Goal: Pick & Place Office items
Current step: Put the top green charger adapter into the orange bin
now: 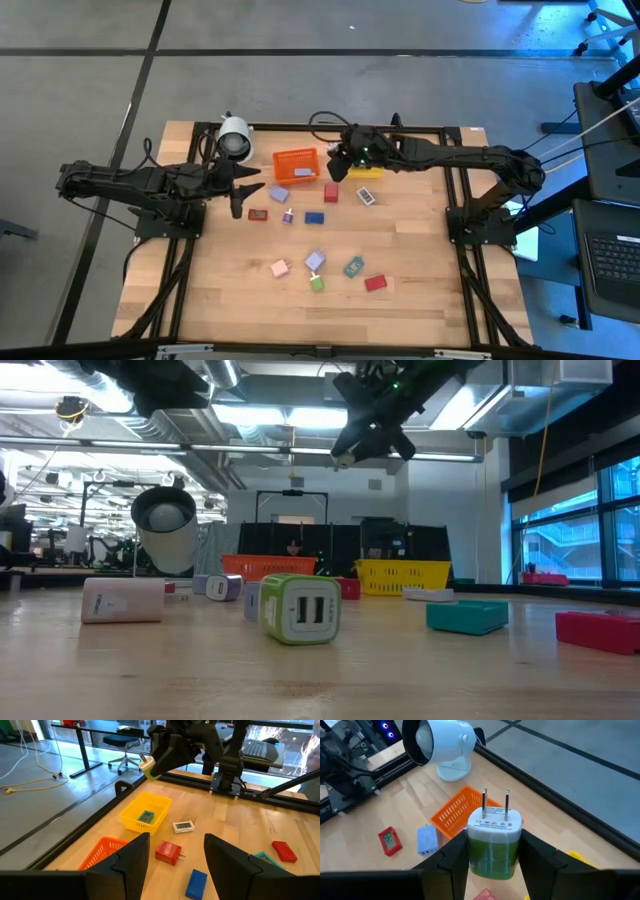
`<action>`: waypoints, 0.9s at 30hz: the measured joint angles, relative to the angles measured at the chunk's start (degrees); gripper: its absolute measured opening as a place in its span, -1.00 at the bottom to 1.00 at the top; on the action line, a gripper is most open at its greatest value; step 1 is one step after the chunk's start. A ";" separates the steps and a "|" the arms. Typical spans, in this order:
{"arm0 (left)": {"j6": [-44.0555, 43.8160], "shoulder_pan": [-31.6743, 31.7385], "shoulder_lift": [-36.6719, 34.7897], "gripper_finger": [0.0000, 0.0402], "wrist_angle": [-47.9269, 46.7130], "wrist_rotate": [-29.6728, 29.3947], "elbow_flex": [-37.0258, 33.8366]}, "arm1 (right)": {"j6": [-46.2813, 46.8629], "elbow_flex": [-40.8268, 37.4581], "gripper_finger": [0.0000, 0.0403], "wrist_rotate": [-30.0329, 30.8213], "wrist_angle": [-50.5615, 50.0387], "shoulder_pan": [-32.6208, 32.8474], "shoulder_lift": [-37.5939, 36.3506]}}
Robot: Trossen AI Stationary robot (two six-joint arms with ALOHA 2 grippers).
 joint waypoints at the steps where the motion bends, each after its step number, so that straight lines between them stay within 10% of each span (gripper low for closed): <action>1: 0.00 0.00 0.00 -0.08 0.02 -0.02 0.00 | -0.46 0.00 -0.27 -0.98 1.03 -0.41 0.35; 27: 5.05 4.83 6.08 -0.08 10.86 -6.03 0.00 | -3.01 -0.04 -0.27 -20.01 11.53 -6.04 5.93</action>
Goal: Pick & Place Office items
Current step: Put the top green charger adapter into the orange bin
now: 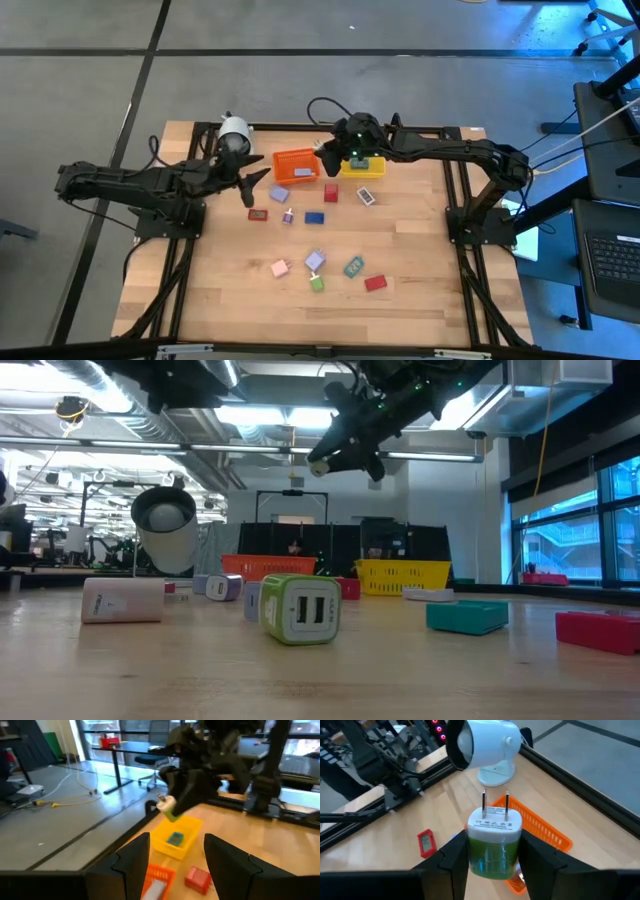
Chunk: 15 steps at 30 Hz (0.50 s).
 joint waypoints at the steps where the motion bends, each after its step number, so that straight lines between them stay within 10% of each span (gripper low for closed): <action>1: 0.00 1.36 0.87 -0.08 0.21 0.06 0.00 | -0.16 0.00 -0.27 -0.23 0.04 0.00 0.00; 7: 3.98 10.28 7.41 -0.08 2.61 5.12 0.00 | -0.49 0.00 -0.27 -3.65 0.88 0.14 0.00; 15: 33.26 13.36 21.66 -0.08 6.25 -9.30 -0.04 | 1.68 0.00 -0.27 -10.16 4.79 0.28 -0.11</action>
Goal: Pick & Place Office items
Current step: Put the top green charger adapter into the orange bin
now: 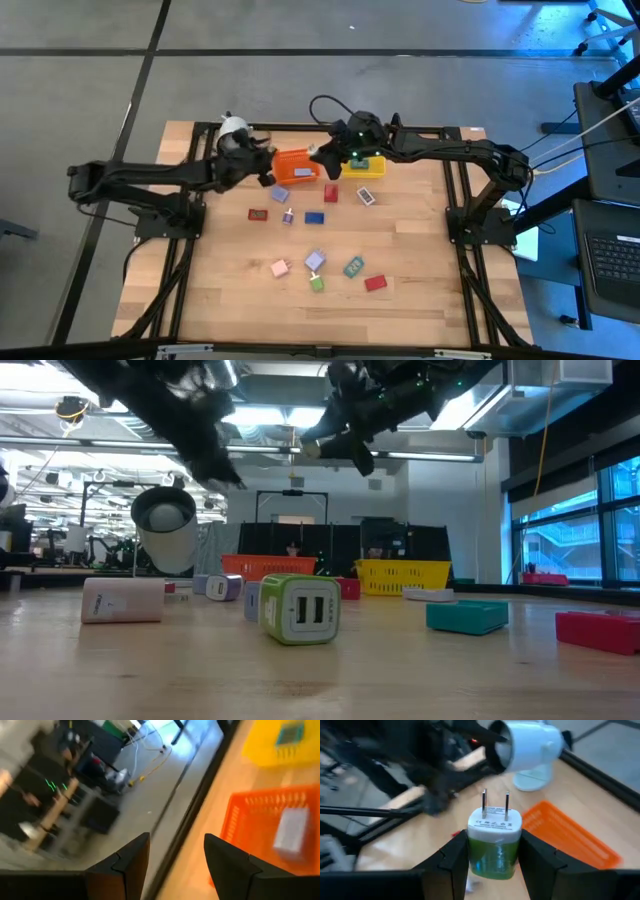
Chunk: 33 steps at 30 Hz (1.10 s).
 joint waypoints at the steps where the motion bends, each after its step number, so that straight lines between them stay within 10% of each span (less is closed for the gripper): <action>1: 3.69 -0.14 1.77 -0.08 2.78 0.24 0.00 | 0.51 0.00 -0.27 -2.12 1.26 -0.02 0.00; 11: 20.02 -2.93 5.19 -0.08 25.38 4.37 0.02 | 4.21 0.07 -0.27 -11.07 8.06 0.00 -0.11; 33: 24.82 -11.53 1.98 0.10 27.36 7.80 0.04 | 3.99 0.07 -0.27 -13.14 10.11 -0.20 -0.11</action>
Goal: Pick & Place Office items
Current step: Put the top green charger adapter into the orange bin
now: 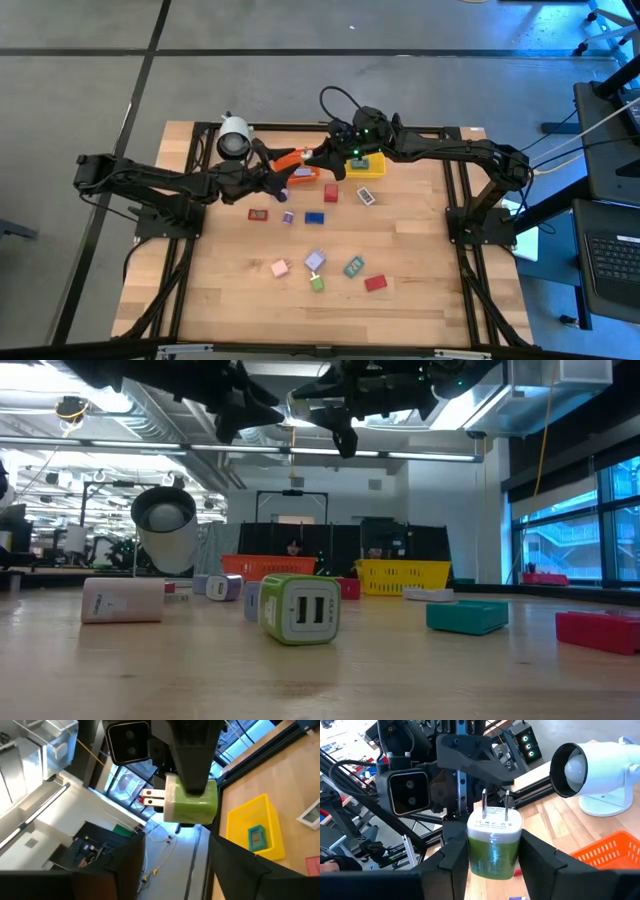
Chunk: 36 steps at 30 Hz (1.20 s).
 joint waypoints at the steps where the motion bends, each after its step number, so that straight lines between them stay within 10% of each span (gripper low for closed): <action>1: 0.14 0.00 0.00 0.14 -0.01 -0.02 0.00 | 0.01 0.00 -0.27 0.00 0.01 0.01 0.00; 36: 10.44 -1.16 2.56 0.41 6.16 -2.93 -0.07 | 4.15 0.04 -0.27 -1.29 2.97 1.14 2.10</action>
